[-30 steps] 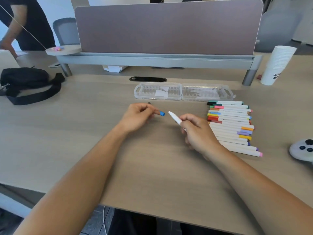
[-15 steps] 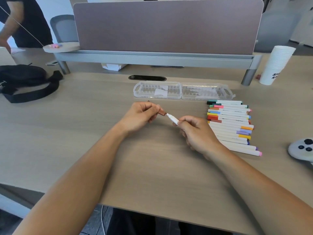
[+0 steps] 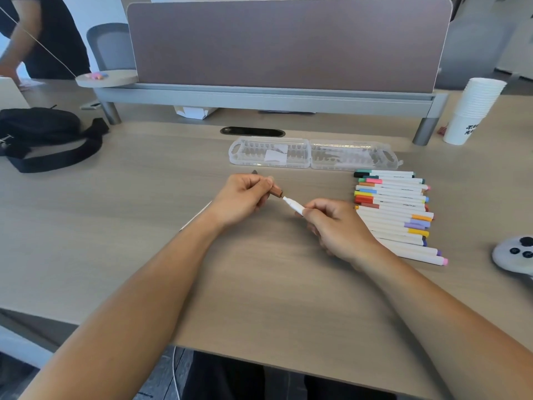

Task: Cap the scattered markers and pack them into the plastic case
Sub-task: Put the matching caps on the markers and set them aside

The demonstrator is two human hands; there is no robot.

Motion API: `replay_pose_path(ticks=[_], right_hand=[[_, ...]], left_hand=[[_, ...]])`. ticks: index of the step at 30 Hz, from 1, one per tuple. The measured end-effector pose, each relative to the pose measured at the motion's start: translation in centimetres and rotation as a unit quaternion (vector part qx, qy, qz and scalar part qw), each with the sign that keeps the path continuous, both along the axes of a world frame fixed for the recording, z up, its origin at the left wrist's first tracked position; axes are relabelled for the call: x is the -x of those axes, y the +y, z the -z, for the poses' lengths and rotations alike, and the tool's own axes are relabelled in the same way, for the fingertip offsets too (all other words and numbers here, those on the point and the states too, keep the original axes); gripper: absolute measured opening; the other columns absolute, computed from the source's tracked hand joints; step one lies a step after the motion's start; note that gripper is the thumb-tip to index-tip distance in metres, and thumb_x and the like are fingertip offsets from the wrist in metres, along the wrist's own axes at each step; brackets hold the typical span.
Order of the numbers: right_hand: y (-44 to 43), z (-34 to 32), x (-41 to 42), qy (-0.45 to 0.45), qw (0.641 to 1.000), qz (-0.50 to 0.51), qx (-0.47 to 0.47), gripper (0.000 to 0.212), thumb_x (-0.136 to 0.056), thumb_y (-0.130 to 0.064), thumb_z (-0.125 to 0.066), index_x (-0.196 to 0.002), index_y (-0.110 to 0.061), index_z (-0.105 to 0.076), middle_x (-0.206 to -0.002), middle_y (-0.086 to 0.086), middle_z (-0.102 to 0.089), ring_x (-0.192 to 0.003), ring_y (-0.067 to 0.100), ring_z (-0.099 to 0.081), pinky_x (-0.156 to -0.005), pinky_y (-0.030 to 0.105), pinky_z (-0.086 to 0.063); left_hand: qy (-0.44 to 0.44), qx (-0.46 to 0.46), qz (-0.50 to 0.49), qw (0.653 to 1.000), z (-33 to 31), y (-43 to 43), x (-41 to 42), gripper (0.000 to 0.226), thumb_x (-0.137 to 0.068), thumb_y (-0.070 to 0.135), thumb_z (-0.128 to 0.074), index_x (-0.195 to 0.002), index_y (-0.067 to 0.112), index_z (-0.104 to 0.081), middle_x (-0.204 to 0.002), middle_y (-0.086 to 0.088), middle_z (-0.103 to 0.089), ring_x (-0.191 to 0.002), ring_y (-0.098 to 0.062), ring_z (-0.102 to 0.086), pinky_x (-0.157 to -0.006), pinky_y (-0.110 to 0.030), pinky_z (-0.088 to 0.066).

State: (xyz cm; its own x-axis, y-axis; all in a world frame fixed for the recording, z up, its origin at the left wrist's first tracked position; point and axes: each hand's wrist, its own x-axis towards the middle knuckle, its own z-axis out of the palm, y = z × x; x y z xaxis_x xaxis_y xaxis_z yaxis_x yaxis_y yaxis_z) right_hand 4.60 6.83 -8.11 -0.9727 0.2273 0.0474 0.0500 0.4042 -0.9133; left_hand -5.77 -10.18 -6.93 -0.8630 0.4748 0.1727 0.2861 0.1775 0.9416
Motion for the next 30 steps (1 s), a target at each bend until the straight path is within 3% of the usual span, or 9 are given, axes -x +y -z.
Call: replay_pose_path(ticks=[5,9,15,19,21,23,25,27,30], right_hand=[[0.0,0.1,0.0,0.012,0.999,-0.009,-0.032,0.025,-0.095,-0.026,-0.056,-0.072,-0.026,-0.067,-0.055,-0.009,-0.048,-0.044,0.007,-0.038,-0.051,0.026,-0.031],[0.3,0.2,-0.1,0.035,0.996,0.003,-0.078,0.022,-0.095,-0.03,-0.06,-0.078,-0.018,-0.068,-0.052,-0.01,-0.046,-0.047,0.006,-0.037,-0.052,0.026,-0.031],[0.5,0.5,0.0,0.081,0.997,0.011,0.004,0.022,-0.094,-0.027,-0.063,-0.078,-0.014,-0.069,-0.05,-0.007,-0.043,-0.045,0.012,-0.035,-0.052,0.028,-0.028],[0.2,-0.2,-0.3,0.087,0.995,-0.042,0.013,0.019,-0.097,-0.025,-0.06,-0.083,-0.017,-0.07,-0.05,-0.008,-0.048,-0.044,0.01,-0.039,-0.052,0.028,-0.032],[-0.1,-0.5,-0.4,0.093,0.994,-0.058,-0.005,0.017,-0.099,-0.024,-0.057,-0.086,-0.019,-0.067,-0.054,-0.009,-0.055,-0.047,0.01,-0.044,-0.052,0.027,-0.036],[-0.3,-0.6,-0.5,0.089,0.994,-0.062,-0.003,0.013,-0.1,-0.022,-0.054,-0.089,-0.017,-0.06,-0.061,-0.008,-0.062,-0.048,0.009,-0.047,-0.051,0.025,-0.039],[-0.4,-0.6,-0.5,0.074,0.996,-0.055,0.02,0.011,-0.1,-0.019,-0.053,-0.09,-0.016,-0.053,-0.064,-0.006,-0.065,-0.048,0.009,-0.049,-0.05,0.023,-0.039],[-0.5,-0.3,-0.2,0.062,0.997,-0.018,0.041,0.012,-0.098,-0.014,-0.055,-0.088,-0.016,-0.049,-0.063,-0.004,-0.062,-0.049,0.01,-0.048,-0.053,0.028,-0.038],[-0.5,-0.1,0.1,0.061,0.995,0.032,0.073,0.013,-0.092,-0.01,-0.056,-0.086,-0.018,-0.048,-0.061,-0.001,-0.054,-0.047,0.013,-0.045,-0.055,0.032,-0.035]], left_hand=[[-0.001,0.045,0.035,0.998,0.3,0.4,-0.7,0.031,-0.102,0.024,-0.052,-0.082,0.02,-0.076,-0.061,-0.001,-0.048,-0.064,-0.02,-0.042,-0.063,-0.028,-0.038],[0.005,0.038,0.057,0.998,0.2,0.9,-1.2,0.026,-0.101,0.022,-0.054,-0.085,0.02,-0.075,-0.062,0.0,-0.052,-0.066,-0.019,-0.045,-0.066,-0.03,-0.04],[-0.006,-0.003,0.074,0.997,-0.2,1.2,-1.6,0.024,-0.1,0.02,-0.056,-0.087,0.019,-0.076,-0.077,-0.021,-0.061,-0.071,-0.017,-0.051,-0.076,-0.034,-0.045],[-0.011,0.031,0.096,0.995,-2.2,-0.3,-1.7,0.026,-0.101,0.02,-0.052,-0.091,0.012,-0.075,-0.075,-0.022,-0.057,-0.067,-0.016,-0.05,-0.066,-0.026,-0.044],[-0.017,0.065,0.075,0.995,-3.4,-2.1,-1.1,0.032,-0.103,0.028,-0.048,-0.097,0.011,-0.075,-0.075,-0.015,-0.062,-0.068,-0.013,-0.054,-0.063,-0.024,-0.044],[0.02,0.133,-0.018,0.991,-4.0,-4.2,-0.2,0.03,-0.1,0.036,-0.052,-0.094,0.017,-0.074,-0.07,0.002,-0.065,-0.063,-0.007,-0.057,-0.063,-0.022,-0.045],[0.102,0.249,-0.113,0.956,-4.1,-6.0,0.5,0.019,-0.092,0.037,-0.064,-0.085,0.022,-0.072,-0.072,0.009,-0.065,-0.066,-0.004,-0.058,-0.061,-0.021,-0.043],[0.161,0.388,-0.147,0.895,-3.8,-7.3,0.6,0.017,-0.086,0.04,-0.07,-0.083,0.024,-0.068,-0.077,0.011,-0.061,-0.076,-0.008,-0.056,-0.058,-0.022,-0.04],[0.167,0.481,-0.148,0.848,-2.6,-7.8,0.8,0.019,-0.082,0.046,-0.072,-0.078,0.03,-0.063,-0.087,0.006,-0.062,-0.087,-0.015,-0.057,-0.066,-0.028,-0.046]])
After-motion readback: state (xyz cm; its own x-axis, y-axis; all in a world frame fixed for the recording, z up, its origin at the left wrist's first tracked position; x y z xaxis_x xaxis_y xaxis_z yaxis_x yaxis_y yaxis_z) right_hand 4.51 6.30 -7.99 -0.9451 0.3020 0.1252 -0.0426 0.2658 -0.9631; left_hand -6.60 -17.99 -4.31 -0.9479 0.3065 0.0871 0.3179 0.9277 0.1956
